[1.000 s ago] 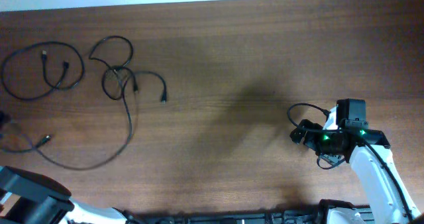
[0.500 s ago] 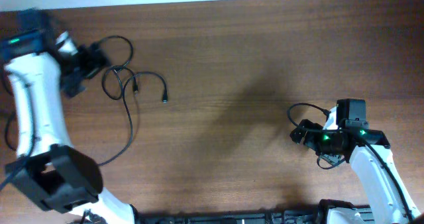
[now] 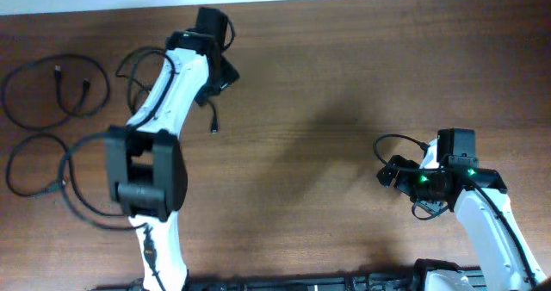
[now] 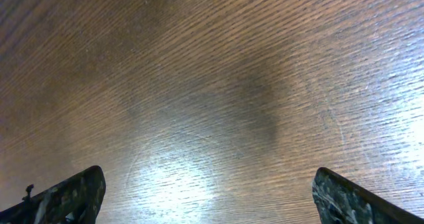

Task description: Untangle cables

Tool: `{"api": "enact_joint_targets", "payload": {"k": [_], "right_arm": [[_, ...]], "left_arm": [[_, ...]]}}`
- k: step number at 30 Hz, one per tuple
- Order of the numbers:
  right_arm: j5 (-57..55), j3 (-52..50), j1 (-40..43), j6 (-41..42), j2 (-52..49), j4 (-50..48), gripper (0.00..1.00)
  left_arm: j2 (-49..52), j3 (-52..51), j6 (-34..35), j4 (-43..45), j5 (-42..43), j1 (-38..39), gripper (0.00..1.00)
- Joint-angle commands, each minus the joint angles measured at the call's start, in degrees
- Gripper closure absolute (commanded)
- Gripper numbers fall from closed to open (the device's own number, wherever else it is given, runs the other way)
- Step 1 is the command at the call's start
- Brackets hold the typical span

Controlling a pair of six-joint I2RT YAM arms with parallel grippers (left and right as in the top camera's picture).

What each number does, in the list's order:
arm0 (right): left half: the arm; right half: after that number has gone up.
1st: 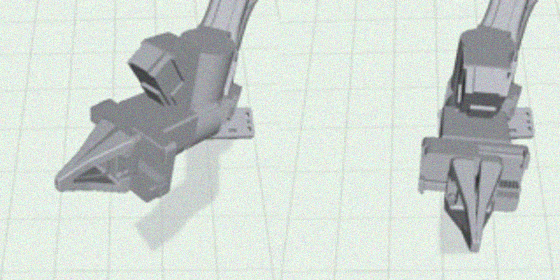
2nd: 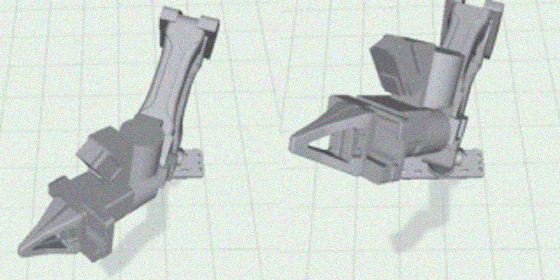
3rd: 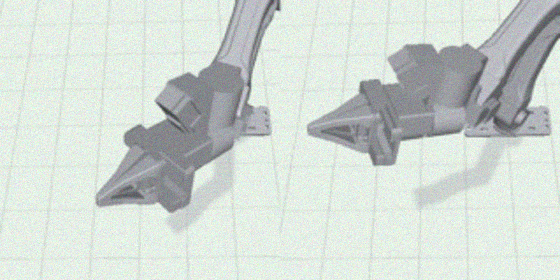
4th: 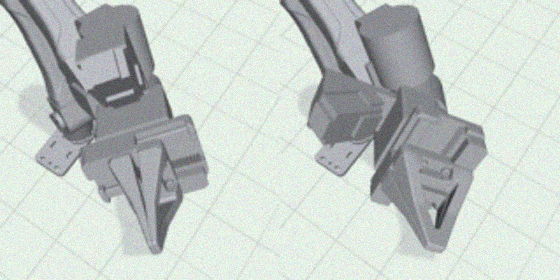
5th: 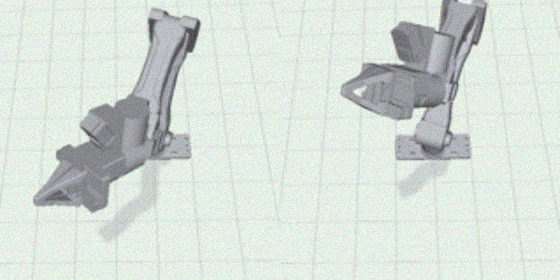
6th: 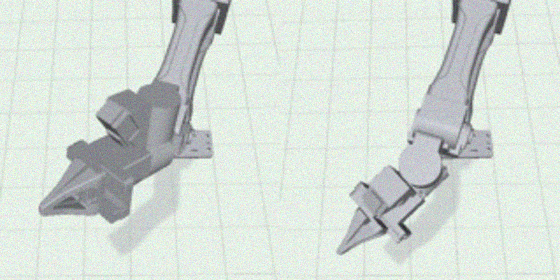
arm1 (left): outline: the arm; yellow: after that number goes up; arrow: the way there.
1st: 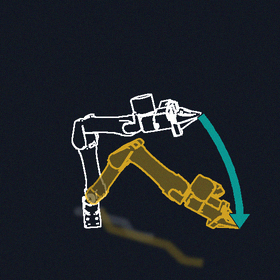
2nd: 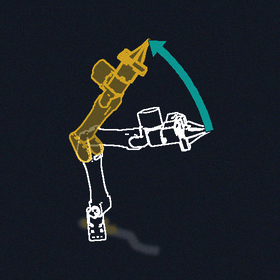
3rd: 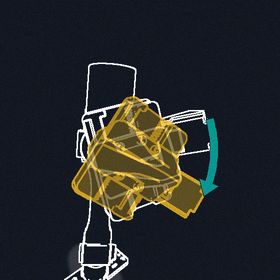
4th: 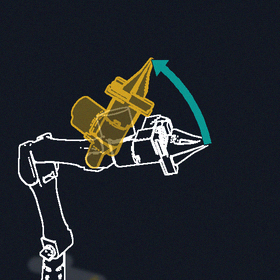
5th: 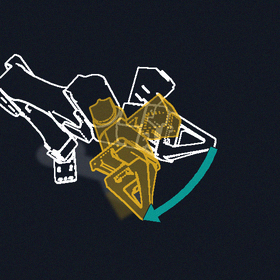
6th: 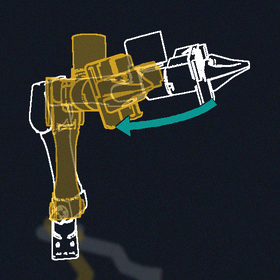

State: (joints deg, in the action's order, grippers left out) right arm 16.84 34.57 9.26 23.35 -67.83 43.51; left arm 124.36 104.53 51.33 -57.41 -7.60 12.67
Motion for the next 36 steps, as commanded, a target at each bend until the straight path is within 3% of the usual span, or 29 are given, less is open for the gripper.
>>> {"api": "enact_joint_targets", "payload": {"k": [1, 4, 6, 7, 9, 11, 12, 18, 20, 21, 25, 27, 31, 36], "right_arm": [[0.1, 0.2, -0.4, -0.6, 0.0, 0.0, 0.01], [0.1, 0.2, -0.4, -0.6, 0.0, 0.0, 0.01], [0.1, 0.2, -0.4, -0.6, 0.0, 0.0, 0.01], [0.1, 0.2, -0.4, -0.6, 0.0, 0.0, 0.01], [0.1, 0.2, -0.4, -0.6, 0.0, 0.0, 0.01], [0.1, 0.2, -0.4, -0.6, 0.0, 0.0, 0.01], [0.1, 0.2, -0.4, -0.6, 0.0, 0.0, 0.01], [0.1, 0.2, -0.4, -0.6, 0.0, 0.0, 0.01], [0.1, 0.2, -0.4, -0.6, 0.0, 0.0, 0.01], [0.1, 0.2, -0.4, -0.6, 0.0, 0.0, 0.01], [0.1, 0.2, -0.4, -0.6, 0.0, 0.0, 0.01], [0.1, 0.2, -0.4, -0.6, 0.0, 0.0, 0.01], [0.1, 0.2, -0.4, -0.6, 0.0, 0.0, 0.01], [0.1, 0.2, -0.4, -0.6, 0.0, 0.0, 0.01]], "left_arm": [[4.0, 0.2, 6.9, -0.3, -1.4, -1.5, 0.4], [7.5, 0.2, -0.6, -0.4, -1.2, -1.6, 0.41], [9.7, 0.2, -0.9, -0.4, -0.5, -1.6, 0.42], [10.1, 0.2, -0.9, -0.4, 0.1, -1.6, 0.47], [10.4, 0.2, -0.9, -0.4, 0.2, -1.6, 0.67], [10.4, 0.2, -0.9, -0.6, 0.2, -1.7, 0.95], [10.4, 0.2, -0.9, -1.2, -0.2, -1.7, 1.0], [5.4, 3.9, -2.2, -13.5, -2.2, -1.7, 1.0], [-0.1, 5.9, -4.4, -18.6, -1.7, -1.7, 1.0], [-4.0, 6.0, -8.7, -19.6, 0.8, -1.7, 1.0], [-18.5, 6.0, -15.2, -21.5, 2.6, -1.7, 1.0], [-25.4, 6.0, -15.3, -21.5, -3.6, -2.3, 1.0], [-32.4, 6.0, -11.2, -23.5, -16.1, -7.4, 1.0], [-32.7, 5.2, 4.5, -34.9, -16.5, -24.0, 1.0]]}}
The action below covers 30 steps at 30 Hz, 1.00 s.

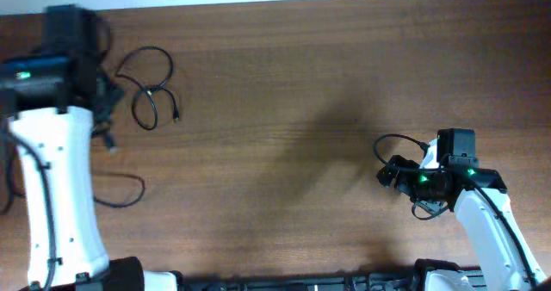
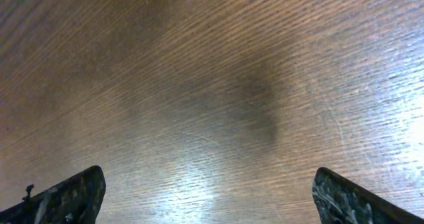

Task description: Untangle cables

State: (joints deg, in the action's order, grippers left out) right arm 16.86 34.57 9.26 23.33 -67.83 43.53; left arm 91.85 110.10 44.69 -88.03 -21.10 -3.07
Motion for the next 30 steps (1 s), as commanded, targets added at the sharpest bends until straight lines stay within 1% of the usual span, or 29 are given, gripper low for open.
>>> {"api": "enact_joint_targets", "payload": {"k": [1, 2, 4, 5, 6, 8, 9, 11, 12, 14, 15, 16, 18, 19, 20, 21, 23, 24, 26, 28, 29, 30], "right_arm": [[0.1, 0.2, -0.4, -0.6, 0.0, 0.0, 0.01], [0.1, 0.2, -0.4, -0.6, 0.0, 0.0, 0.01], [0.1, 0.2, -0.4, -0.6, 0.0, 0.0, 0.01], [0.1, 0.2, -0.4, -0.6, 0.0, 0.0, 0.01], [0.1, 0.2, -0.4, -0.6, 0.0, 0.0, 0.01], [0.1, 0.2, -0.4, -0.6, 0.0, 0.0, 0.01], [0.1, 0.2, -0.4, -0.6, 0.0, 0.0, 0.01], [0.1, 0.2, -0.4, -0.6, 0.0, 0.0, 0.01], [0.1, 0.2, -0.4, -0.6, 0.0, 0.0, 0.01], [0.1, 0.2, -0.4, -0.6, 0.0, 0.0, 0.01], [0.1, 0.2, -0.4, -0.6, 0.0, 0.0, 0.01], [0.1, 0.2, -0.4, -0.6, 0.0, 0.0, 0.01], [0.1, 0.2, -0.4, -0.6, 0.0, 0.0, 0.01], [0.1, 0.2, -0.4, -0.6, 0.0, 0.0, 0.01], [0.1, 0.2, -0.4, -0.6, 0.0, 0.0, 0.01], [0.1, 0.2, -0.4, -0.6, 0.0, 0.0, 0.01], [0.1, 0.2, -0.4, -0.6, 0.0, 0.0, 0.01], [0.1, 0.2, -0.4, -0.6, 0.0, 0.0, 0.02], [0.1, 0.2, -0.4, -0.6, 0.0, 0.0, 0.01], [0.1, 0.2, -0.4, -0.6, 0.0, 0.0, 0.01], [0.1, 0.2, -0.4, -0.6, 0.0, 0.0, 0.01], [0.1, 0.2, -0.4, -0.6, 0.0, 0.0, 0.01]], "left_arm": [[-0.2, -1.1, 14.6, -6.0, -3.7, -14.2, 1.0], [-0.2, -1.8, 15.0, -5.9, -3.8, -17.5, 1.0], [-0.1, -4.9, 19.9, -5.5, -6.0, -24.0, 1.0], [-0.1, -7.4, 22.9, -5.2, -6.7, -27.3, 1.0], [-0.1, -10.4, 24.6, -4.0, -6.8, -30.7, 1.0], [-0.1, -15.6, 24.7, 0.5, -6.8, -34.4, 1.0], [-0.1, -20.9, 24.6, 6.2, -6.8, -36.8, 1.0], [-0.1, -28.5, 22.1, 15.5, -6.8, -38.8, 0.97], [-0.1, -30.6, 21.3, 18.1, -6.8, -39.1, 0.93], [0.0, -35.3, 21.2, 23.9, -6.3, -39.4, 0.78], [0.1, -37.0, 21.1, 25.6, -5.7, -39.4, 0.76], [0.1, -38.7, 19.2, 28.1, -4.1, -39.4, 0.73], [0.1, -41.3, 10.9, 35.4, 1.7, -39.4, 0.68], [0.1, -41.7, 7.2, 37.5, 4.7, -39.4, 0.61], [0.1, -41.7, 6.1, 37.6, 6.7, -39.4, 0.46], [0.1, -41.7, 6.0, 36.4, 9.3, -39.4, 0.18], [0.1, -41.7, 6.0, 32.8, 13.0, -39.4, 0.03], [0.1, -41.7, 6.0, 29.5, 13.9, -39.4, 0.01], [0.1, -41.7, 6.0, 22.8, 13.8, -39.4, 0.01], [0.1, -41.7, 6.0, 18.6, 13.2, -39.9, 0.01], [0.0, -41.7, 6.0, 16.9, 12.7, -40.4, 0.01], [-0.1, -41.3, 6.0, 12.8, 11.6, -42.0, 0.01]]}}
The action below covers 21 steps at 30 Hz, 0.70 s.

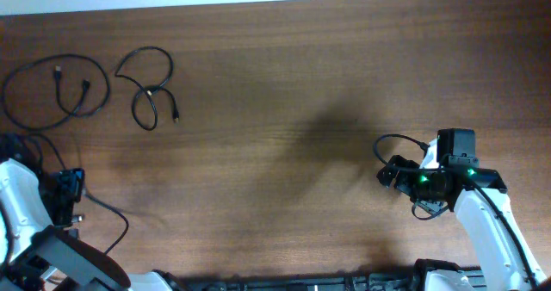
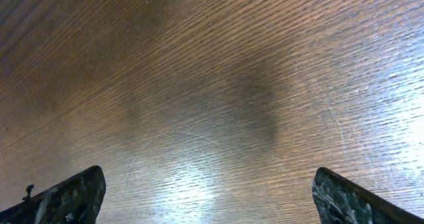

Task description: Untangle cables

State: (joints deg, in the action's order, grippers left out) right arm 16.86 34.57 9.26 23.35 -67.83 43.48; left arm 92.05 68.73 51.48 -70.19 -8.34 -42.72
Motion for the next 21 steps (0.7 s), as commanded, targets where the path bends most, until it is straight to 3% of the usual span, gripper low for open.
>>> {"api": "enact_joint_targets", "payload": {"k": [1, 4, 6, 11, 14, 16, 21], "right_arm": [[0.1, 0.2, -0.4, -0.6, 0.0, 0.0, 0.01], [0.1, 0.2, -0.4, -0.6, 0.0, 0.0, 0.01], [0.1, 0.2, -0.4, -0.6, 0.0, 0.0, 0.01], [0.1, 0.2, -0.4, -0.6, 0.0, 0.0, 0.01], [0.1, 0.2, -0.4, -0.6, 0.0, 0.0, 0.01], [0.1, 0.2, -0.4, -0.6, 0.0, 0.0, 0.01], [0.1, 0.2, -0.4, -0.6, 0.0, 0.0, 0.01]], "left_arm": [[-0.3, 0.5, -0.8, -7.2, -2.0, -3.2, 0.01], [-0.6, 1.5, -0.8, -15.1, -3.4, -7.6, 0.01], [-0.6, 1.2, -0.8, -15.8, -3.5, -8.5, 0.01], [-0.6, -9.7, 1.1, -7.6, -3.4, -8.9, 0.0], [-0.6, -18.8, 1.4, 1.1, -3.5, -8.9, 0.51], [-0.6, -19.5, 1.4, 2.8, -3.5, -8.9, 1.0], [-1.9, -9.0, -1.2, 1.6, -4.1, -8.9, 1.0]]}}
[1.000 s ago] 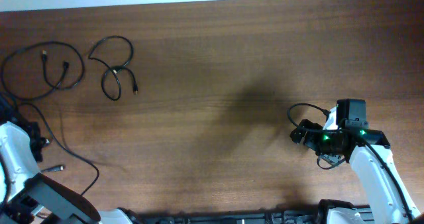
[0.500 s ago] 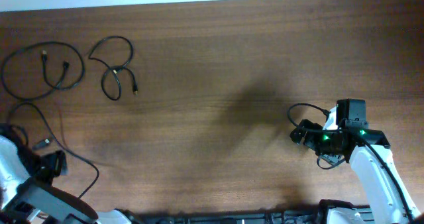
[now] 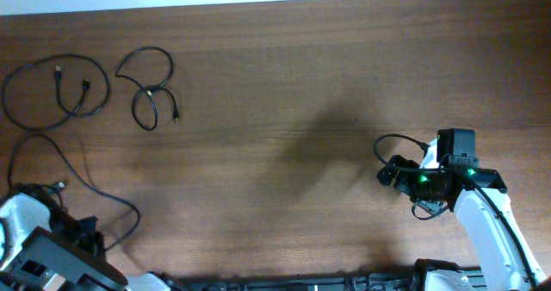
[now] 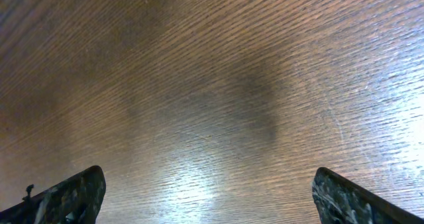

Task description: Untangle cables

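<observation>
Three black cables lie apart at the left of the brown table in the overhead view. A looped cable (image 3: 55,86) sits far back left, and a small curled cable (image 3: 150,90) lies beside it. A long cable (image 3: 95,186) curves from the left edge toward the front. My left arm (image 3: 39,252) is folded into the front left corner by that cable's end, and its fingers do not show clearly. My right gripper (image 3: 392,172) hovers at the right. In the right wrist view it (image 4: 209,201) is open over bare wood.
The right arm's own wiring (image 3: 398,143) loops beside its wrist. The table's back edge (image 3: 275,5) meets a white wall. Dark arm shadows (image 3: 327,136) fall on the wood at the centre.
My left arm has gone from the left edge at mid-height to the front left corner. The long cable now shows in full as an open curve. The right arm has not moved.
My left arm was stretched to the back over the small cable, with two loops at the left. Then it stood at the far left, and the small cable lay alone. Later it was lower at the left edge by the long cable, and now it is in the corner.
</observation>
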Tool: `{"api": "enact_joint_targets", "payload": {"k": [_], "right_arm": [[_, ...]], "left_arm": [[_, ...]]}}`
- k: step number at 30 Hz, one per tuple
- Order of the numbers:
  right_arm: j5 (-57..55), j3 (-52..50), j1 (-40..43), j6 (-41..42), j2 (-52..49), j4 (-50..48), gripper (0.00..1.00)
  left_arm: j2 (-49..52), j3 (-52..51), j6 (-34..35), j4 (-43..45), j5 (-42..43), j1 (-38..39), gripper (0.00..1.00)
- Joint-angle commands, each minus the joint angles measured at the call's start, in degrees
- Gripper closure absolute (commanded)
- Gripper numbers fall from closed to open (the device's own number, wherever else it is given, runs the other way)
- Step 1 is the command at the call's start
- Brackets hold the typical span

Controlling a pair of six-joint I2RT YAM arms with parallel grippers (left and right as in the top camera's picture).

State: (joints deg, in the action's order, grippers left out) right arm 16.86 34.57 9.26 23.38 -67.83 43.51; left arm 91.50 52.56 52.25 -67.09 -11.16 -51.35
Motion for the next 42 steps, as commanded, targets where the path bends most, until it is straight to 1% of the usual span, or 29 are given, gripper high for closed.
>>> {"api": "enact_joint_targets", "payload": {"k": [1, 2, 4, 7, 9, 12, 13, 15, 16, 17, 18, 21, 22, 23, 24, 25, 26, 27, 29, 31, 32, 33, 35, 36, 37, 38, 40, 41, 42], "right_arm": [[0.1, 0.2, -0.4, -0.6, 0.0, 0.0, 0.01], [0.1, 0.2, -0.4, -0.6, 0.0, 0.0, 0.01], [0.1, 0.2, -0.4, -0.6, 0.0, 0.0, 0.01], [0.1, 0.2, -0.4, -0.6, 0.0, 0.0, 0.01], [0.1, 0.2, -0.4, -0.6, 0.0, 0.0, 0.01], [0.1, 0.2, -0.4, -0.6, 0.0, 0.0, 0.01], [0.1, 0.2, -0.4, -0.6, 0.0, 0.0, 0.01], [0.1, 0.2, -0.4, -0.6, 0.0, 0.0, 0.01], [0.1, 0.2, -0.4, -0.6, 0.0, 0.0, 0.01], [0.1, 0.2, -0.4, -0.6, 0.0, 0.0, 0.01], [0.1, 0.2, -0.4, -0.6, 0.0, 0.0, 0.01], [0.1, 0.2, -0.4, -0.6, 0.0, 0.0, 0.01], [0.1, 0.2, -0.4, -0.7, 0.0, 0.0, 0.01], [0.1, 0.2, -0.4, -0.6, 0.0, 0.0, 0.01], [0.1, 0.2, -0.4, -0.6, 0.0, 0.0, 0.01], [0.1, 0.2, -0.4, -0.6, 0.0, 0.0, 0.01], [0.1, 0.2, -0.4, -0.6, 0.0, 0.0, 0.01], [0.1, 0.2, -0.4, -0.6, 0.0, 0.0, 0.01], [0.1, 0.2, -0.4, -0.6, 0.0, 0.0, 0.01], [0.1, 0.2, -0.4, -0.6, 0.0, 0.0, 0.01], [0.1, 0.2, -0.4, -0.6, 0.0, 0.0, 0.01], [0.1, 0.2, -0.4, -0.6, 0.0, 0.0, 0.01], [0.1, 0.2, -0.4, -0.7, 0.0, 0.0, 0.01], [0.1, 0.2, -0.4, -0.6, 0.0, 0.0, 0.01], [0.1, 0.2, -0.4, -0.6, 0.0, 0.0, 0.01], [0.1, 0.2, -0.4, -0.6, 0.0, 0.0, 0.01], [0.1, 0.2, -0.4, -0.6, 0.0, 0.0, 0.01], [0.1, 0.2, -0.4, -0.6, 0.0, 0.0, 0.01], [0.1, 0.2, -0.4, -0.6, 0.0, 0.0, 0.01]], "left_arm": [[-2.3, 10.2, -2.5, -2.8, -2.5, -0.2, 1.0], [-4.0, 14.6, -2.5, -5.1, -5.6, -0.2, 1.0], [-7.8, 18.6, -2.4, -5.9, -6.4, -0.2, 1.0], [-12.9, 18.8, -2.5, -0.5, -6.1, 1.1, 1.0], [-12.6, 18.7, -2.5, 2.2, -6.1, 3.0, 1.0], [-8.4, 18.7, -2.4, 7.1, -6.8, 4.6, 1.0], [-7.0, 18.7, -0.1, 7.9, -7.4, 4.5, 1.0], [-4.0, 18.7, 12.5, 7.2, -7.0, 4.5, 1.0], [-2.9, 18.7, 18.8, 6.3, -4.8, 4.5, 1.0], [-2.0, 18.7, 22.7, 6.3, -2.8, 4.5, 1.0], [-0.9, 18.7, 25.8, 7.5, -1.1, 4.5, 1.0], [2.1, 18.7, 29.4, 9.1, -1.0, 4.9, 1.0], [3.5, 18.7, 33.8, 8.3, -0.5, 4.9, 1.0], [4.3, 18.7, 36.5, 7.9, -0.1, 4.9, 1.0], [5.1, 18.7, 37.5, 8.0, 1.2, 4.9, 0.99], [5.7, 18.7, 37.5, 8.1, 3.1, 4.9, 0.59], [5.9, 18.7, 36.8, 8.0, 5.5, 4.9, 0.12], [5.8, 18.8, 34.8, 8.4, 7.1, 4.9, 0.01], [5.0, 19.0, 26.8, 11.0, 9.0, 4.8, 0.01], [2.9, 20.0, 11.3, 16.2, 13.7, 4.9, 0.01], [0.9, 21.0, 6.0, 16.9, 14.4, 4.9, 0.01], [-0.4, 21.4, 2.7, 17.7, 14.4, 4.9, 0.01], [-3.4, 21.4, -7.2, 21.1, 14.3, 4.9, 0.01], [-3.9, 21.4, -10.7, 22.6, 14.4, 4.9, 0.0], [-4.0, 21.4, -15.9, 24.5, 14.4, 5.0, 0.07], [-4.0, 21.4, -19.2, 25.3, 14.4, 5.3, 0.14], [-4.0, 21.4, -25.4, 26.5, 14.2, 6.4, 0.15], [-4.0, 21.4, -26.4, 26.6, 14.2, 6.8, 0.13], [-4.0, 21.4, -26.4, 26.8, 14.2, 7.2, 0.03]]}}
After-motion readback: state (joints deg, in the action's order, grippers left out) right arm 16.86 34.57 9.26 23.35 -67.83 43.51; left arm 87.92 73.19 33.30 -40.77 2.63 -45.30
